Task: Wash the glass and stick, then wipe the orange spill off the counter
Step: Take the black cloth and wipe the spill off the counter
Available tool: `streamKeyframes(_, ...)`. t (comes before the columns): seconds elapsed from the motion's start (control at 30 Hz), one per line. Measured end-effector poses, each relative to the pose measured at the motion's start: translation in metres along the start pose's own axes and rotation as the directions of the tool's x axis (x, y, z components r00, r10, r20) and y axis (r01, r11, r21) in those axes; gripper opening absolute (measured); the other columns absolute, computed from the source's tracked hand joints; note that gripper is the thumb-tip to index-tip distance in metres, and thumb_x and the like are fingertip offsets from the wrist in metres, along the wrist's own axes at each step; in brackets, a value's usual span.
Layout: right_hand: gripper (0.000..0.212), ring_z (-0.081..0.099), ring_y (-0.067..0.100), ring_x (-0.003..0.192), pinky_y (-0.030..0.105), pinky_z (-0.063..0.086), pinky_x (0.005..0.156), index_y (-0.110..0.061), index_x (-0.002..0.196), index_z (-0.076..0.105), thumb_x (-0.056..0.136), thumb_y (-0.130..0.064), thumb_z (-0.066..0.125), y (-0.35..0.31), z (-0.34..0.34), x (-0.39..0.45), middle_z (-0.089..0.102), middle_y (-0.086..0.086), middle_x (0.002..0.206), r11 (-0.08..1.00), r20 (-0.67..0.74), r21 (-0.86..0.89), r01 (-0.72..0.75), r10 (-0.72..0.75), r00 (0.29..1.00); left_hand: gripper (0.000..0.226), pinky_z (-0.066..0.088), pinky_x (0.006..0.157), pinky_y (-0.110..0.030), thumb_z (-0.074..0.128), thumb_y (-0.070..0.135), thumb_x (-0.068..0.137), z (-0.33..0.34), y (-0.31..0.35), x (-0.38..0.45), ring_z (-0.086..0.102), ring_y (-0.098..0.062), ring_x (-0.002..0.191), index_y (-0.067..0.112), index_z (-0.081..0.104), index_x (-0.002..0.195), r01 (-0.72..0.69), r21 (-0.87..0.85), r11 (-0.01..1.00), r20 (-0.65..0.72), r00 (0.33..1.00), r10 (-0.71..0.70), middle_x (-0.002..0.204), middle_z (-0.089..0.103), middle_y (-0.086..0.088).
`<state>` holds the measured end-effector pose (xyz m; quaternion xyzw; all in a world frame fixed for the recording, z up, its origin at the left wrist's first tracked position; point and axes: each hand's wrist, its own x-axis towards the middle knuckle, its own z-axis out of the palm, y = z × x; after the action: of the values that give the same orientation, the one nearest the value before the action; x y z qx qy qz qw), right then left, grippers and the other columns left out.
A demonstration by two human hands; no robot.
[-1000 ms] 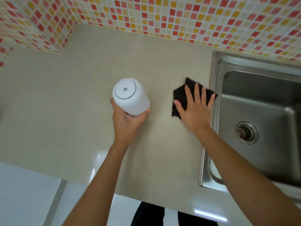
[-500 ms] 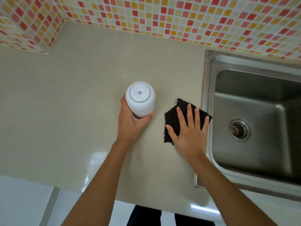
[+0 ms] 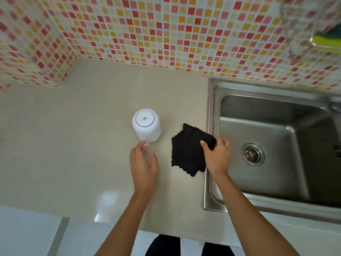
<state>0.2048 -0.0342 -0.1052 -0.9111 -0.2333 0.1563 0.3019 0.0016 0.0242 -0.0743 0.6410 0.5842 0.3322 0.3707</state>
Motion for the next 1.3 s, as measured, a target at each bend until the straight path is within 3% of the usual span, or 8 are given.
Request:
streamKeyframes(0.17,0.023,0.058,0.016,0.085,0.023,0.041,0.065,-0.02,0.094,0.058,0.083,-0.035,0.071,-0.002,-0.019,0.01,0.058,-0.002,0.091,0.989,0.155,0.144,0.01,-0.032,0.987,0.032,0.038,0.101,-0.023,0.049,0.004,0.093,0.058,0.05,0.019,0.049,-0.019,0.114,0.012,0.056,0.123,-0.303,0.135,0.943,0.302,0.919,0.252,0.122,0.055,-0.003)
streamKeyframes(0.3,0.017,0.054,0.009,0.062,0.012,0.039,0.053,-0.015,0.083,0.057,0.082,-0.016,0.074,0.0,-0.051,0.022,0.059,-0.003,0.071,0.934,0.387,0.358,-0.01,-0.138,0.912,0.07,0.027,0.115,-0.045,0.048,-0.001,0.081,0.1,0.074,0.049,0.018,-0.028,0.143,0.022,0.034,0.145,-0.456,0.337,0.824,0.637,0.755,0.157,0.156,0.025,-0.004)
streamKeyframes(0.4,0.018,0.051,0.011,0.061,0.019,0.039,0.057,-0.016,0.08,0.06,0.078,-0.016,0.078,0.015,-0.086,0.036,0.059,0.001,0.07,0.935,0.464,0.35,0.053,-0.222,0.857,0.037,0.035,0.106,-0.045,0.055,0.017,0.082,0.114,0.09,0.055,0.037,-0.029,0.133,0.023,0.056,0.119,-0.59,0.398,0.703,0.77,0.631,0.094,0.13,0.053,-0.002)
streamKeyframes(0.5,0.019,0.055,0.015,0.064,0.033,0.043,0.064,-0.023,0.076,0.063,0.072,-0.023,0.082,0.043,-0.127,0.055,0.062,0.003,0.068,0.938,0.449,0.344,0.048,-0.209,0.869,0.017,0.046,0.084,-0.036,0.059,0.03,0.089,0.122,0.115,0.038,0.058,-0.024,0.098,0.019,0.061,0.101,-0.615,0.378,0.692,0.776,0.618,0.125,0.098,0.064,-0.003)
streamKeyframes(0.6,0.022,0.066,0.029,0.076,0.049,0.053,0.074,-0.027,0.078,0.067,0.065,-0.037,0.081,0.067,-0.172,0.07,0.07,0.015,0.082,0.938,0.477,0.346,0.029,-0.203,0.855,0.015,0.045,0.084,-0.033,0.062,0.029,0.09,0.134,0.143,0.013,0.054,-0.021,0.094,0.014,0.062,0.092,-0.638,0.264,0.723,0.765,0.595,0.246,0.095,0.057,-0.001)
streamKeyframes(0.87,0.012,0.07,0.021,0.086,0.037,0.056,0.089,-0.014,0.093,0.071,0.082,-0.015,0.075,0.077,-0.328,0.103,0.074,0.008,0.09,0.882,0.502,0.459,0.107,-0.356,0.788,0.014,0.052,0.072,-0.025,0.062,0.023,0.091,0.157,0.261,-0.039,0.064,-0.014,0.082,0.019,0.05,0.088,-0.567,0.054,0.822,0.719,0.593,0.362,0.087,0.066,-0.001)
streamKeyframes(1.03,0.012,0.069,0.013,0.089,0.032,0.053,0.088,-0.029,0.092,0.071,0.082,-0.025,0.075,0.062,-0.418,0.123,0.073,-0.007,0.088,0.845,0.286,0.408,0.345,-0.477,0.831,0.012,0.043,0.073,-0.006,0.068,0.015,0.087,0.154,0.347,-0.052,0.06,0.008,0.081,0.008,0.059,0.091,-0.603,-0.129,0.787,0.674,0.529,0.516,0.088,0.065,0.002)
streamKeyframes(1.3,0.015,0.068,0.018,0.095,0.047,0.055,0.089,-0.032,0.093,0.071,0.086,-0.019,0.069,0.057,-0.481,0.166,0.071,-0.005,0.096,0.748,-0.048,0.474,0.465,-0.505,0.861,0.014,0.054,0.089,-0.03,0.07,0.014,0.086,0.174,0.428,-0.039,0.068,-0.012,0.093,0.013,0.071,0.1,-0.622,-0.214,0.753,0.559,0.553,0.617,0.097,0.072,0.001)
